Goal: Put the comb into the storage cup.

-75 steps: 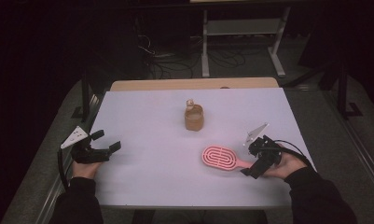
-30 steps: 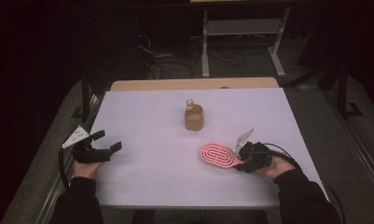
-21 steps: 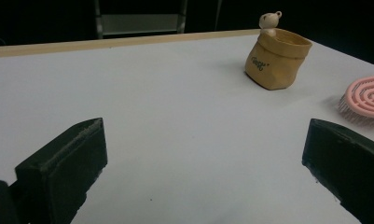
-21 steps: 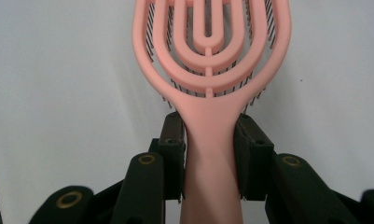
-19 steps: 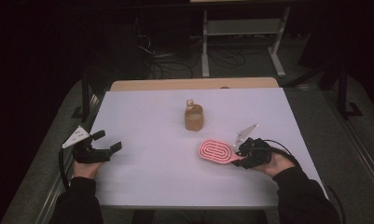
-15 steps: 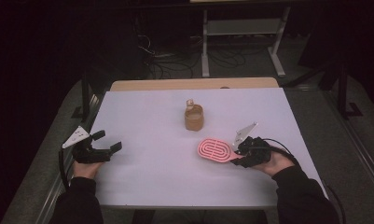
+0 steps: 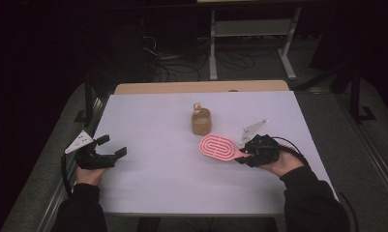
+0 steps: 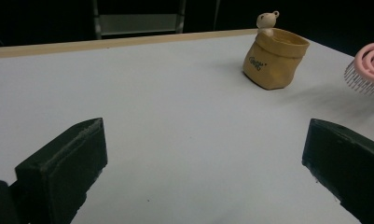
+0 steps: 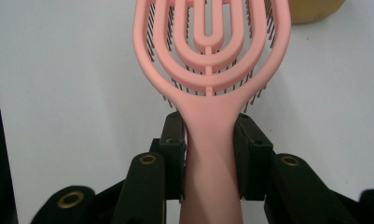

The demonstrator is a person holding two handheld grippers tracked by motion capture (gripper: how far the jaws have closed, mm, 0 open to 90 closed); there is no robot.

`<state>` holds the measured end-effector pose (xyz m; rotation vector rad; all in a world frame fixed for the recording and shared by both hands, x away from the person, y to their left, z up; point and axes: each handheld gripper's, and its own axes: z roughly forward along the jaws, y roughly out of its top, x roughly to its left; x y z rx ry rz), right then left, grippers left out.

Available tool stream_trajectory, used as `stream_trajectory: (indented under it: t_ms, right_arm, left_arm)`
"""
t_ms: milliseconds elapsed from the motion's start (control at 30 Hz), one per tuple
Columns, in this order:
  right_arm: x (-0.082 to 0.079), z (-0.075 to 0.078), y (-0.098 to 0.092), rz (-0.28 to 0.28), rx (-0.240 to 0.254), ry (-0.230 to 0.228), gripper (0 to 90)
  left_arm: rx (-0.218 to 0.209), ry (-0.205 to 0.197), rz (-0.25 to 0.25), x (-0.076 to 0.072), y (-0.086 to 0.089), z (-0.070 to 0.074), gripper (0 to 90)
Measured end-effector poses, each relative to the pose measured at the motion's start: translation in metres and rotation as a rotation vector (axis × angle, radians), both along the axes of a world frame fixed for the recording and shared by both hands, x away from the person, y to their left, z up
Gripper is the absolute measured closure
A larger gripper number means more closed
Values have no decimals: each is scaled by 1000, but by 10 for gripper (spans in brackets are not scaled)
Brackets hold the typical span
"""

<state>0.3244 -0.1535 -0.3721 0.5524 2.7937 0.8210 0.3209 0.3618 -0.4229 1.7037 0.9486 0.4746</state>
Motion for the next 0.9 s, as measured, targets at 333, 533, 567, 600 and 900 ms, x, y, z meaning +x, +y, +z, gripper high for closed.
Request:
stream_trajectory:
  t_ms: [333,533,567,600,900]
  right_arm:
    - [2,16,7,11,37,-35,672]
    - [4,25,13,23,52,-54,672]
    - [4,27,14,25,56,-57,673]
    - [5,28,15,26,59,-59,672]
    - [8,39,23,43,77,-76,673]
  left_arm:
    - [3,-6,-34,-1,-6,3,0]
    - [1,-17,-54,-3,-10,5,0]
    - [-1,-20,-59,-3,-10,6,0]
    - [-6,-22,-62,-3,-11,6,0]
    - [-33,-28,-102,-5,-16,11,1]
